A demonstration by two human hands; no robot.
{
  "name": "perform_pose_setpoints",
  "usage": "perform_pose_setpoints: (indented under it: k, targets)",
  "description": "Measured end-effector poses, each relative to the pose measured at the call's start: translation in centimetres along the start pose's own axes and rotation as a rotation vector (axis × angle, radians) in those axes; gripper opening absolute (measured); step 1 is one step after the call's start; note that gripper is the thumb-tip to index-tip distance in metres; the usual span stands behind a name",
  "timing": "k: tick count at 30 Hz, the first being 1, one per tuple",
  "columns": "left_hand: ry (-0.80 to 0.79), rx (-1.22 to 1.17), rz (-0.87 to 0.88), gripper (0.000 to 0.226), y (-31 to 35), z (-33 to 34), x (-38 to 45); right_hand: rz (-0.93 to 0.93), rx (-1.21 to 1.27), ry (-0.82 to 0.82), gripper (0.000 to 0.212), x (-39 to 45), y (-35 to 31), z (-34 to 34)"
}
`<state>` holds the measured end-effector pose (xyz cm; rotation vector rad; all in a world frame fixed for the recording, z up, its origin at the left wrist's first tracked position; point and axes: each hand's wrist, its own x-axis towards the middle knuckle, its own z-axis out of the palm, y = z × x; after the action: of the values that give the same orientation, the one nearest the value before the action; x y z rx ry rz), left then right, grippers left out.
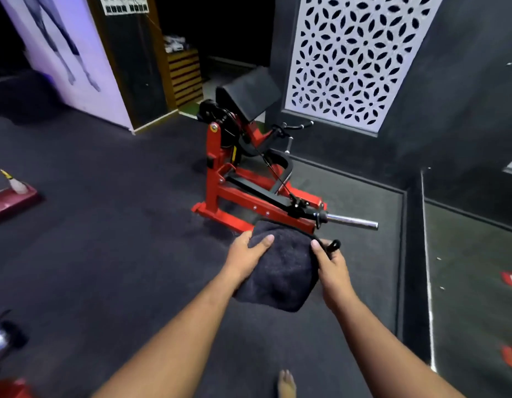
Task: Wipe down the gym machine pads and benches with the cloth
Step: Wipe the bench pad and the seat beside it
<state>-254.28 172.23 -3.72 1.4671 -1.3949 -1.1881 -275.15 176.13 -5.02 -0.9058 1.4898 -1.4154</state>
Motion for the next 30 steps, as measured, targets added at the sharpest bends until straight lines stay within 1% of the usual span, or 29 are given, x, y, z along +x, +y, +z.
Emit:
perform_pose_setpoints:
  k: [1,3,5,6,7,8,9,10,11,13,14,16,19,22,24,25,27,28,29,30]
  targets:
    - [0.01,0.041,0.031,0.038,0.0,-0.8,1.8,-0.013,-0.024,-0.017,0.01,1.7,0.1,0.6]
    - [0.011,0.168,0.085,0.049,0.2,-2.4,5.9,-0.066,-0.107,-0.073,0.033,6.0,0.1,2.2]
    - [-0.023,0.344,0.127,0.053,0.5,-3.6,9.9,-0.152,-0.202,-0.217,0.056,10.5,-0.1,4.8]
    - [-0.045,0.414,0.143,0.053,0.8,-4.1,11.5,-0.205,-0.272,-0.314,0.066,12.3,-0.5,6.2]
    - [-0.059,0.449,0.15,0.054,1.2,-4.7,13.6,-0.245,-0.326,-0.425,0.073,14.5,-1.1,8.3]
    - [-0.079,0.459,0.153,0.054,1.6,-5.3,15.1,-0.274,-0.373,-0.52,0.075,16.2,-1.5,10.2]
    - [-0.098,0.464,0.147,0.053,2.0,-6.1,16.4,-0.3,-0.405,-0.599,0.073,17.3,-2.1,12.0]
    - [-0.105,0.472,0.137,0.051,2.7,-7.2,18.3,-0.322,-0.429,-0.639,0.066,19.2,-2.7,14.2]
    - [-0.111,0.491,0.132,0.049,3.1,-8.3,19.8,-0.336,-0.454,-0.662,0.054,20.7,-3.0,15.9]
    - [-0.11,0.516,0.129,0.053,3.5,-11.1,23.0,-0.358,-0.452,-0.653,0.027,24.3,-3.5,19.6]
    - [-0.1,0.514,0.127,0.057,3.4,-12.8,24.7,-0.373,-0.431,-0.638,0.025,26.1,-3.6,21.8]
    - [-0.098,0.509,0.117,0.062,2.7,-15.9,27.4,-0.403,-0.401,-0.615,0.037,28.6,-3.7,25.0]
    - [-0.093,0.575,0.093,0.057,0.6,-21.6,32.3,-0.428,-0.34,-0.622,0.029,32.2,-4.2,31.2]
    - [-0.078,0.613,0.097,0.041,-1.6,-27.0,37.5,-0.463,-0.33,-0.638,0.024,35.2,-4.4,37.6]
    - [-0.087,0.588,0.098,0.037,-2.5,-31.3,41.7,-0.405,-0.25,-0.631,0.019,37.4,-3.9,43.2]
    - [-0.103,0.562,0.096,0.038,-2.1,-31.6,42.5,-0.374,-0.222,-0.63,0.023,37.8,-4.0,43.7]
    - [-0.142,0.502,0.103,0.042,-1.9,-35.4,46.4,-0.326,-0.245,-0.655,0.05,39.8,-4.2,48.0]
    - [-0.161,0.484,0.106,0.044,-1.7,-36.9,48.0,-0.308,-0.272,-0.676,0.055,40.5,-4.3,49.4]
    - [-0.18,0.486,0.117,0.046,-1.5,-39.1,50.5,-0.293,-0.28,-0.677,0.049,41.8,-4.6,51.7]
    - [-0.199,0.501,0.125,0.048,-1.2,-40.7,52.3,-0.285,-0.286,-0.678,0.036,42.8,-5.0,53.3]
